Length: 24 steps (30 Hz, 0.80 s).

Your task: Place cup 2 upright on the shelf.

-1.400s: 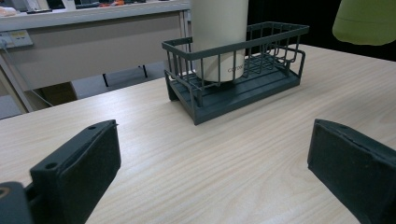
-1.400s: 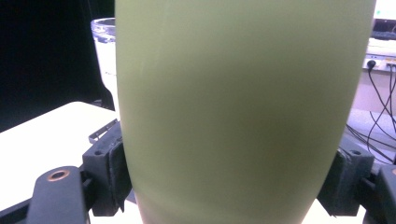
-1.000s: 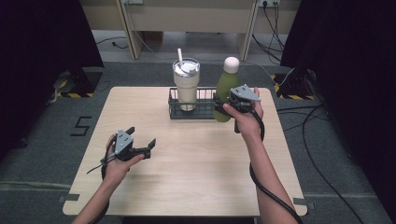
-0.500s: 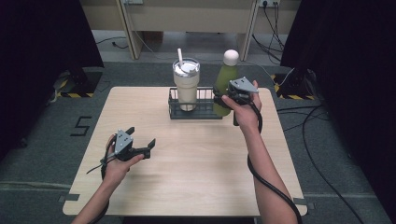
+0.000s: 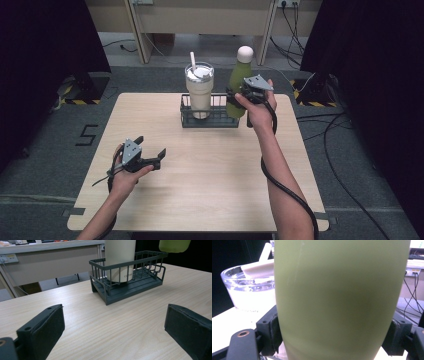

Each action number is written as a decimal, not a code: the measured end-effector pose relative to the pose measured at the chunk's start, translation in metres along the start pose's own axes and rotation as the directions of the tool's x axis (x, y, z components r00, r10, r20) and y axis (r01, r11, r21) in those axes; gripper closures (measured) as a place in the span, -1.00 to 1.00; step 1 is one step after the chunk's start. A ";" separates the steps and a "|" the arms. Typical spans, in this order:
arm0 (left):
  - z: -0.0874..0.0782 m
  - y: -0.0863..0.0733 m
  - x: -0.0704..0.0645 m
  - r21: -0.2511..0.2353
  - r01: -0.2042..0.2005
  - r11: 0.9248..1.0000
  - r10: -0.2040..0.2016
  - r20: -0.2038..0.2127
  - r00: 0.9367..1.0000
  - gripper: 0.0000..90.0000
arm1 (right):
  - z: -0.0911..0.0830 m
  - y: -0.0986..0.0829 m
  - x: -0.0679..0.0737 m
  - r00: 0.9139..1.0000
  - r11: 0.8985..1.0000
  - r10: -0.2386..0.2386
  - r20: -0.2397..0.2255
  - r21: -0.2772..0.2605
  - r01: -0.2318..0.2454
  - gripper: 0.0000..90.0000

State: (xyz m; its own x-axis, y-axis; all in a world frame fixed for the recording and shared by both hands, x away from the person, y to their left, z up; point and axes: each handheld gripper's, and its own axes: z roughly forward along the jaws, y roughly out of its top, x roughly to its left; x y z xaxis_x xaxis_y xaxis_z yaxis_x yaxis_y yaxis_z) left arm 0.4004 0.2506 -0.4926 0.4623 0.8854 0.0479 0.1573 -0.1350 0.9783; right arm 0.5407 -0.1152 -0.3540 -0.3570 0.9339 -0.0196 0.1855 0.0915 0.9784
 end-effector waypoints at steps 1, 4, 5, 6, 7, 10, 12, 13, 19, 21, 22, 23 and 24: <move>0.000 0.000 0.000 0.000 0.000 1.000 0.000 0.000 1.000 -0.95 | 0.000 0.000 0.000 1.000 1.000 0.000 0.000 0.000 0.000 -0.54; 0.000 0.000 0.000 -0.001 0.002 1.000 -0.002 0.000 1.000 -0.95 | 0.006 0.003 0.000 1.000 1.000 0.004 0.011 0.005 -0.004 -0.54; 0.000 0.000 0.000 -0.001 0.002 1.000 -0.002 0.000 1.000 -0.95 | 0.008 0.004 0.000 1.000 1.000 0.003 0.012 0.006 -0.003 -0.54; 0.000 0.000 0.000 -0.001 0.001 1.000 -0.001 0.000 1.000 -0.95 | 0.009 0.004 0.000 1.000 1.000 0.001 0.014 0.008 -0.001 -0.54; 0.000 0.000 0.000 -0.001 0.001 1.000 -0.001 0.000 1.000 -0.95 | 0.011 0.005 0.000 1.000 1.000 0.001 0.015 0.009 -0.001 -0.54; 0.000 0.000 0.000 0.001 0.001 1.000 -0.001 -0.001 1.000 -0.95 | 0.015 0.008 0.001 1.000 1.000 -0.004 0.016 0.012 0.004 -0.55; 0.000 0.000 0.000 0.001 0.001 1.000 -0.001 -0.001 1.000 -0.95 | 0.019 0.009 0.002 1.000 1.000 -0.009 0.017 0.014 0.008 -0.55; 0.000 0.000 0.000 0.001 0.000 1.000 0.000 0.000 1.000 -0.95 | 0.020 0.010 0.002 1.000 1.000 -0.008 0.017 0.015 0.008 -0.55; 0.000 0.000 0.000 -0.001 0.001 1.000 -0.001 0.000 1.000 -0.95 | 0.031 0.015 0.004 1.000 1.000 -0.011 0.018 0.016 0.011 -0.55; 0.000 0.000 0.000 -0.002 0.002 1.000 -0.002 -0.001 1.000 -0.95 | 0.033 0.015 0.005 1.000 1.000 -0.011 0.018 0.016 0.010 -0.55; 0.000 0.000 0.001 -0.002 0.003 1.000 -0.003 -0.001 1.000 -0.95 | 0.033 0.015 0.005 1.000 1.000 -0.011 0.018 0.016 0.010 -0.55; 0.000 0.000 0.001 -0.002 0.003 1.000 -0.003 -0.001 1.000 -0.95 | 0.035 0.015 0.005 1.000 1.000 -0.002 0.016 0.015 0.002 -0.54; 0.000 0.000 0.001 -0.002 0.003 1.000 -0.003 -0.001 1.000 -0.95 | 0.036 0.016 0.004 1.000 1.000 0.006 0.022 0.016 -0.006 -0.54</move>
State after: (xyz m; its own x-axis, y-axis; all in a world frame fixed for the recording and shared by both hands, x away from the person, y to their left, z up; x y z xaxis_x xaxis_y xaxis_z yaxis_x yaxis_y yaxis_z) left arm 0.4005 0.2517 -0.4927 0.4608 0.8864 0.0447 0.1570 -0.1310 0.9789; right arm 0.5752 -0.0971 -0.3464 -0.3360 0.9417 -0.0183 0.2022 0.0911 0.9751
